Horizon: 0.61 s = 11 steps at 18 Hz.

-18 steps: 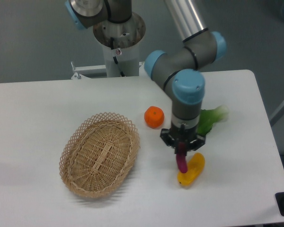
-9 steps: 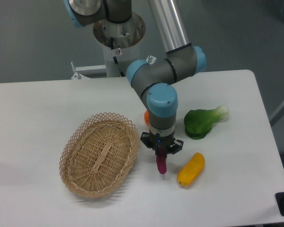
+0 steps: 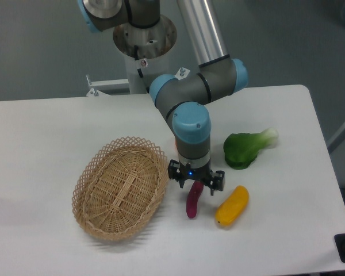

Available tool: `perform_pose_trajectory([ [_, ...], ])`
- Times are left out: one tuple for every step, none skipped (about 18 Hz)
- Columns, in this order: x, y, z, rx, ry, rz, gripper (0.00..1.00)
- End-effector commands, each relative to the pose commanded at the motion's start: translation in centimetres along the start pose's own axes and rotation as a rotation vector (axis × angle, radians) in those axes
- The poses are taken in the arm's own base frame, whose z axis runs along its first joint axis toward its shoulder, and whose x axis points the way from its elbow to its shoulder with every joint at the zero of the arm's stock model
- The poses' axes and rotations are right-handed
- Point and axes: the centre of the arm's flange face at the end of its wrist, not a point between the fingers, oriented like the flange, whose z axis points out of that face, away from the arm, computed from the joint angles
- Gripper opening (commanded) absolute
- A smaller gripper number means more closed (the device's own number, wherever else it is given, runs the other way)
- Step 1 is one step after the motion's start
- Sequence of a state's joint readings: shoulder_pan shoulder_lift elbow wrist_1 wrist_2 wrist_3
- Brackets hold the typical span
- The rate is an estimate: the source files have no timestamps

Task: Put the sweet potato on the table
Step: 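Raise the open gripper away from the sweet potato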

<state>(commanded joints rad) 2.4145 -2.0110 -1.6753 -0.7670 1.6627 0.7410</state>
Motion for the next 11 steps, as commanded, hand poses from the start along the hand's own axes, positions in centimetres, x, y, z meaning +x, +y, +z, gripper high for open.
perform_pose_trajectory([
  [-0.8,-0.2,-0.8,-0.002,-0.032,-0.004,1.00],
  [-1.6,-0.6,-1.7,-0.004,-0.067,-0.011,1.00],
  [-2.4,-1.0,-2.6,-0.005,-0.100,-0.014,1.00],
  [-3.1,-1.1,-3.2,-0.011,-0.128,-0.017,1.00],
  [-3.8,-1.1,-3.8,-0.018,-0.155,-0.020,1.00],
  [-4.6,-1.4,-4.5,-0.019,-0.184,-0.020,1.00],
  [-5.5,-1.6,-5.4,-0.019,-0.213,-0.024,1.00],
  [-6.7,-1.5,-6.2,-0.017,-0.236,-0.034,1.00],
  [-7.9,-1.3,-7.0,-0.012,-0.252,-0.040,1.00],
  [-9.1,-1.0,-7.8,-0.008,-0.266,-0.030,1.00],
  [-10.2,-0.2,-8.8,-0.010,-0.279,-0.011,1.00],
])
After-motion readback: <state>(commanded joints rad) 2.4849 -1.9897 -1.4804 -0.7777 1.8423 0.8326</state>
